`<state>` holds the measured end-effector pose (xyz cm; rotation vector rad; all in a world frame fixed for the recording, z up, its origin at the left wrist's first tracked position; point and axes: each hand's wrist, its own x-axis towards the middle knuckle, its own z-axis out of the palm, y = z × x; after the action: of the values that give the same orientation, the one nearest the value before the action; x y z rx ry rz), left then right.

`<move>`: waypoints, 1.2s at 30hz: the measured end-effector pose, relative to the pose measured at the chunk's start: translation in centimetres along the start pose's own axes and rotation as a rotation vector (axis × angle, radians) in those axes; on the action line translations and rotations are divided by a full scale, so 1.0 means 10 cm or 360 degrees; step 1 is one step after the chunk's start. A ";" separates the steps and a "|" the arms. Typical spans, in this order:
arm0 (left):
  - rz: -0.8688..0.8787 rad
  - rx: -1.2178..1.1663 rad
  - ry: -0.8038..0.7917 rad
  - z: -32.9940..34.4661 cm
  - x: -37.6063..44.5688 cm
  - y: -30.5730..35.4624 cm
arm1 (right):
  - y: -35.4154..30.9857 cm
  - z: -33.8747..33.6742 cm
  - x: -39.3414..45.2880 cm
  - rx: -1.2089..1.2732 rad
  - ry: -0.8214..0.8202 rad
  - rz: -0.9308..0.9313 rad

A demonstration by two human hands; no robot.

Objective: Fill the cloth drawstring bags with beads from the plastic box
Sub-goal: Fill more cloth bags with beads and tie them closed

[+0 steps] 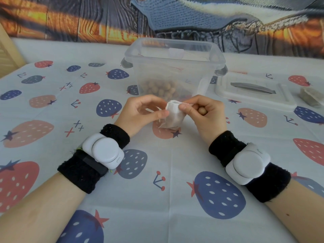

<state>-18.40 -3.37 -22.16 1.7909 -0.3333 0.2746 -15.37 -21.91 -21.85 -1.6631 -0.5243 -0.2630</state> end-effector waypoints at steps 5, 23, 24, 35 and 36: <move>0.0112 0.0124 0.0079 0.02 0.00 -0.02 | -0.01 0.03 -0.03 -0.0079 -0.0104 -0.0069; 0.0359 0.0483 0.0207 0.07 0.01 -0.06 | 0.10 0.03 -0.01 -0.0122 -0.0114 -0.0121; 0.0371 0.0500 0.0194 0.07 0.01 -0.06 | 0.09 0.03 -0.02 -0.0125 -0.0106 -0.0129; 0.0192 0.0116 -0.0004 0.00 0.06 -0.09 | 0.10 0.03 -0.01 -0.0107 -0.0032 -0.0053; 0.0194 0.0080 -0.0024 -0.01 0.06 -0.09 | 0.10 0.03 0.00 -0.0100 -0.0031 -0.0043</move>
<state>-17.50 -3.12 -22.74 1.8259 -0.4504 0.3587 -14.94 -21.71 -22.76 -1.7223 -0.5582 -0.2858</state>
